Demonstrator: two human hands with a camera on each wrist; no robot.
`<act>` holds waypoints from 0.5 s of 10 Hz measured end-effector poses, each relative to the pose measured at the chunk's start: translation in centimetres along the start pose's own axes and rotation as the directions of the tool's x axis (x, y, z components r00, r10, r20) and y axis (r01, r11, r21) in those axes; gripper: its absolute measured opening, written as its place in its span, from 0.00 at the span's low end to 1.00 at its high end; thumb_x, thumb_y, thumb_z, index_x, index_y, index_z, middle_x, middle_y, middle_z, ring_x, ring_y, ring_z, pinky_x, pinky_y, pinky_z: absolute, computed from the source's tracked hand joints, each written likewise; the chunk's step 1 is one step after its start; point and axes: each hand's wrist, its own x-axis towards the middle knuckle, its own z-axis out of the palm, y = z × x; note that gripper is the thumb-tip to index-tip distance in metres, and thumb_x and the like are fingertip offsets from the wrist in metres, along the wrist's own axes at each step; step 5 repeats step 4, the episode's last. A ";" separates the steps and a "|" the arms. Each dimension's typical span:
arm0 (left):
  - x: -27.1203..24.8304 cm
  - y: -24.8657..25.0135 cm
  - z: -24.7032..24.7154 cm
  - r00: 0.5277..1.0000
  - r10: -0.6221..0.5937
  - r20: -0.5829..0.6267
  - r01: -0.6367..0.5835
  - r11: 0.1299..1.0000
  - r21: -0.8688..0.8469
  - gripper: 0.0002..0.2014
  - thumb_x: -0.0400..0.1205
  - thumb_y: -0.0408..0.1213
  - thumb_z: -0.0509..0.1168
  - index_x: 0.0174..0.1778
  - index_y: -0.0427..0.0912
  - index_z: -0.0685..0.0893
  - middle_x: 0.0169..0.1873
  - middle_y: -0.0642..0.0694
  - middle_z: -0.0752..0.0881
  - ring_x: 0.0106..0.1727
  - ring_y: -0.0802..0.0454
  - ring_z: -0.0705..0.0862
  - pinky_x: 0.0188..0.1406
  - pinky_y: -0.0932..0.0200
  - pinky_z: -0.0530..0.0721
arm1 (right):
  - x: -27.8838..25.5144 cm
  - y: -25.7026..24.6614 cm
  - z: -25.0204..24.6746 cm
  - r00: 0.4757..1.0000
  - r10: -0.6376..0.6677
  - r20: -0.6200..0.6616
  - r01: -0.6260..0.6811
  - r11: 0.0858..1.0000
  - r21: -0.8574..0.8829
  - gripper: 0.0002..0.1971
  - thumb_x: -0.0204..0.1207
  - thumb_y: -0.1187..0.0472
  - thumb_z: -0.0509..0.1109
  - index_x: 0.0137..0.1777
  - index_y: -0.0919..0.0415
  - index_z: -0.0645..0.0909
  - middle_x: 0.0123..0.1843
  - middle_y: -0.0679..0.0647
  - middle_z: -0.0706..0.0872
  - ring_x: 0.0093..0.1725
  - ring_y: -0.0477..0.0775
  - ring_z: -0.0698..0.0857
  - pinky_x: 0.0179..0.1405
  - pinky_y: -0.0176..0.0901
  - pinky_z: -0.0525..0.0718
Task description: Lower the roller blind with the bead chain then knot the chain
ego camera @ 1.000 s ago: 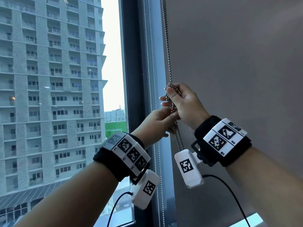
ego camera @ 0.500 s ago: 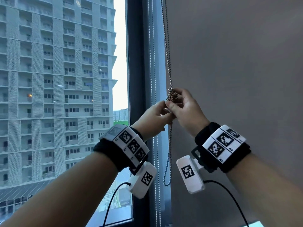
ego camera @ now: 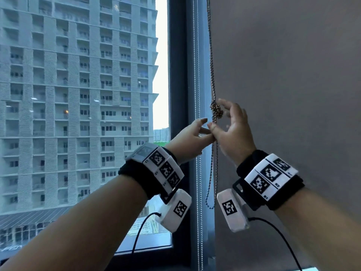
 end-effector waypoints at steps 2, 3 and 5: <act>-2.0 -0.5 -4.2 0.998 0.057 0.003 -0.057 0.987 0.152 0.28 0.81 0.47 0.63 0.75 0.40 0.68 0.65 0.45 0.80 0.63 0.51 0.81 0.58 0.58 0.81 | -0.6 -1.8 1.8 0.984 -0.163 -0.072 0.153 0.980 -0.126 0.15 0.70 0.63 0.72 0.56 0.55 0.78 0.51 0.48 0.74 0.56 0.51 0.77 0.57 0.30 0.72; -3.9 -0.8 -6.9 0.996 0.073 -0.058 -0.061 0.981 0.187 0.20 0.81 0.43 0.64 0.68 0.38 0.76 0.60 0.43 0.83 0.59 0.49 0.83 0.53 0.65 0.80 | -1.0 -3.0 3.7 0.986 -0.160 -0.046 0.156 0.985 -0.072 0.06 0.71 0.62 0.71 0.47 0.55 0.80 0.45 0.48 0.79 0.49 0.47 0.80 0.54 0.31 0.75; -5.6 -1.5 -10.1 0.988 0.090 -0.125 -0.060 0.972 0.227 0.14 0.82 0.41 0.64 0.59 0.39 0.82 0.50 0.47 0.86 0.51 0.53 0.85 0.48 0.68 0.81 | -1.3 -4.1 6.0 0.993 -0.115 -0.026 0.115 0.993 0.001 0.01 0.72 0.62 0.70 0.41 0.56 0.80 0.42 0.51 0.84 0.42 0.41 0.80 0.43 0.23 0.73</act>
